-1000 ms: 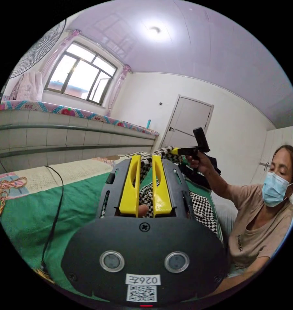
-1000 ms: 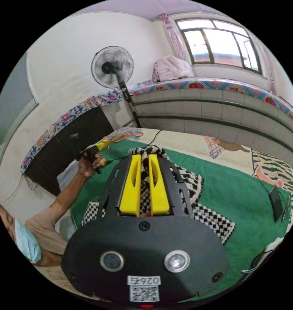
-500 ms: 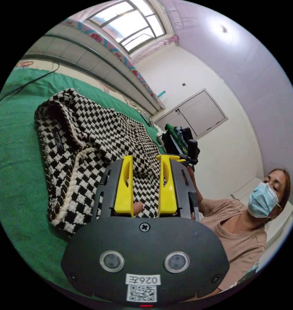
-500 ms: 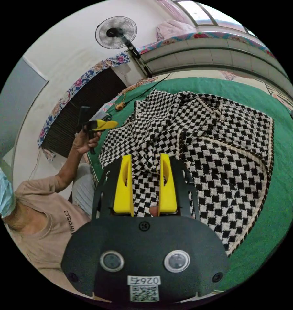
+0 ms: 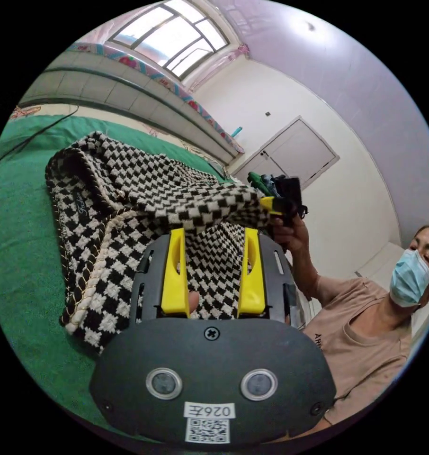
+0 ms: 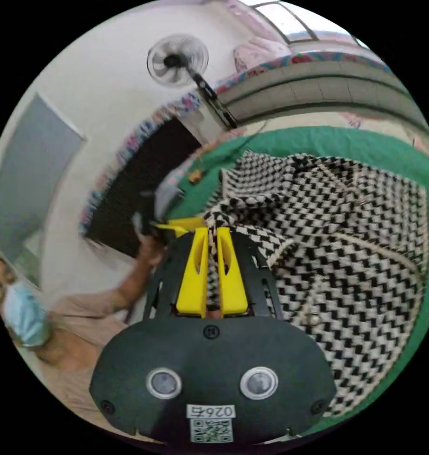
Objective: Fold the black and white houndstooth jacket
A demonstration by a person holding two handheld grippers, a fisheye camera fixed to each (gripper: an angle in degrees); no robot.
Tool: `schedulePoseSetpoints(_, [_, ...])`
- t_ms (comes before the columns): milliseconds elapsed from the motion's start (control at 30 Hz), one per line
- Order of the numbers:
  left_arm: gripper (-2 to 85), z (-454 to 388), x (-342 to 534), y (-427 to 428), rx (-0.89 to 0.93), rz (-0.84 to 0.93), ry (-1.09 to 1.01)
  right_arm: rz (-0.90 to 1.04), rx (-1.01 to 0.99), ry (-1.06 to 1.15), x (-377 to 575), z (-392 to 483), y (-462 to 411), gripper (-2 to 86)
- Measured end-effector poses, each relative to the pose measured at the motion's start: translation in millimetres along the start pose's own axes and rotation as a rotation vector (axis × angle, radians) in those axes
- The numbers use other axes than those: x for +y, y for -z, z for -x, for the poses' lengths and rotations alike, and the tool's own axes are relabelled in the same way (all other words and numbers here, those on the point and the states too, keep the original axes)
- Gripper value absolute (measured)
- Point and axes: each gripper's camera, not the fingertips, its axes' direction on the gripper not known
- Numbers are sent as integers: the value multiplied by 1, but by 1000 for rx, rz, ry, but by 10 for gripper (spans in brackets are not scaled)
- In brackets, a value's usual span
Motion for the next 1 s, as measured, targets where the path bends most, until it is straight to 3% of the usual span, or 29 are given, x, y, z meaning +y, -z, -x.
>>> schedulePoseSetpoints(33, [177, 0, 2, -1, 12, -9, 3, -88, -223, -130, 10, -25, 11, 1])
schedulePoseSetpoints(67, [195, 3, 6, -4, 37, -26, 26, -112, -285, -179, 17, -36, 13, 3])
schedulePoseSetpoints(267, [230, 23, 25, -50, 112, 0, 155, 68, -82, -401, 89, -115, -13, 33])
schedulePoseSetpoints(367, [171, 14, 26, -67, 93, 62, 123, 109, -111, -407, 107, -129, -16, 28])
schedulePoseSetpoints(500, [61, -24, 24, -76, -20, 117, -34, 246, 148, -153, 98, -81, -16, 19])
schedulePoseSetpoints(633, [48, -56, 29, -102, -205, 118, -187, 241, 470, 181, 107, -15, -25, -1])
schedulePoseSetpoints(700, [18, -52, 34, -151, -187, 406, -178, 210, 540, 270, 117, 0, -35, -6])
schedulePoseSetpoints(767, [-1, -40, 43, -190, -106, 678, -124, 296, 575, 335, 128, 1, -55, -8])
schedulePoseSetpoints(833, [-6, -38, 44, -190, -40, 631, -90, 628, 579, 310, 138, -19, -87, -9])
schedulePoseSetpoints(900, [-9, -48, 44, -184, 4, 586, -105, 591, 531, 299, 142, -18, -78, -10])
schedulePoseSetpoints(1000, [-10, -66, 38, -176, -123, 390, -164, 534, 480, 372, 149, 0, -61, -10])
